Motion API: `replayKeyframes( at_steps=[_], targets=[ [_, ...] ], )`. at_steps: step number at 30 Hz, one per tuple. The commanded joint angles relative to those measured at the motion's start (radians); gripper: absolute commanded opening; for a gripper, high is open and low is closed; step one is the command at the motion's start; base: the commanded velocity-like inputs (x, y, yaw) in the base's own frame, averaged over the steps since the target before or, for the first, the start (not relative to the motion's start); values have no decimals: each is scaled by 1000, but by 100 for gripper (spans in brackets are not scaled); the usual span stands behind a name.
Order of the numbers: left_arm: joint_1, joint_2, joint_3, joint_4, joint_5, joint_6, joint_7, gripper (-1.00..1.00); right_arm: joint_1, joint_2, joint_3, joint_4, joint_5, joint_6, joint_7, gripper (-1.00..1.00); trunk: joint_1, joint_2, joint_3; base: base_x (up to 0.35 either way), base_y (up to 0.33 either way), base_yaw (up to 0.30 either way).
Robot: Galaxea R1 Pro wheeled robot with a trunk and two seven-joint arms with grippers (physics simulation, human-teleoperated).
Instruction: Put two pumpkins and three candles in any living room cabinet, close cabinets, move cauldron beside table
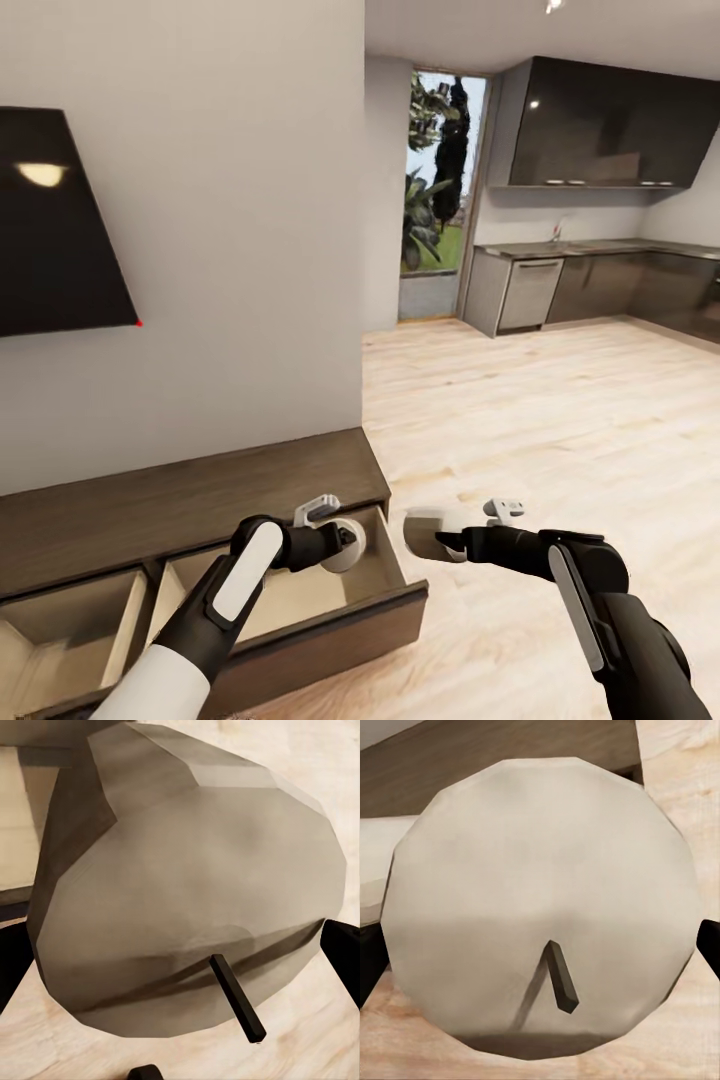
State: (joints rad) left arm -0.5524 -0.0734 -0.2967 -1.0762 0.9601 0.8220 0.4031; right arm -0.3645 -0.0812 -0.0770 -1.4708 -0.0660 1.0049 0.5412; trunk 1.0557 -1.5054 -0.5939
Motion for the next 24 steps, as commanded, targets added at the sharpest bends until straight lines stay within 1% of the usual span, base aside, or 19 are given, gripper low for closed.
replayKeyframes(
  at_steps=[1, 10, 16, 19, 24],
  targets=[
    [-1, 0, -1, -1, 12, 0, 10, -100, -1, 0, -1, -1, -13, 8, -1, -100, 0, -1, 0, 0, 0, 226],
    [0, 0, -1, -1, 12, 0, 10, -100, -1, 0, -1, 0, -14, 8, -1, -100, 0, -1, 10, 0, 0, 224],
    [0, 0, -1, -1, 12, 0, 10, -100, -1, -1, -1, 0, -14, 9, 1, -100, 0, -1, 11, 2, 0, 63],
    [-1, 1, -1, -2, 12, 0, 10, -100, -1, -1, -1, -2, -14, 9, 4, -100, 0, -1, 12, 104, 0, 27],
    [-1, 0, -1, -2, 12, 0, 10, -100, -1, 0, 0, -3, -13, 8, 1, -100, 0, -1, 14, 97, 0, 187]
  ],
)
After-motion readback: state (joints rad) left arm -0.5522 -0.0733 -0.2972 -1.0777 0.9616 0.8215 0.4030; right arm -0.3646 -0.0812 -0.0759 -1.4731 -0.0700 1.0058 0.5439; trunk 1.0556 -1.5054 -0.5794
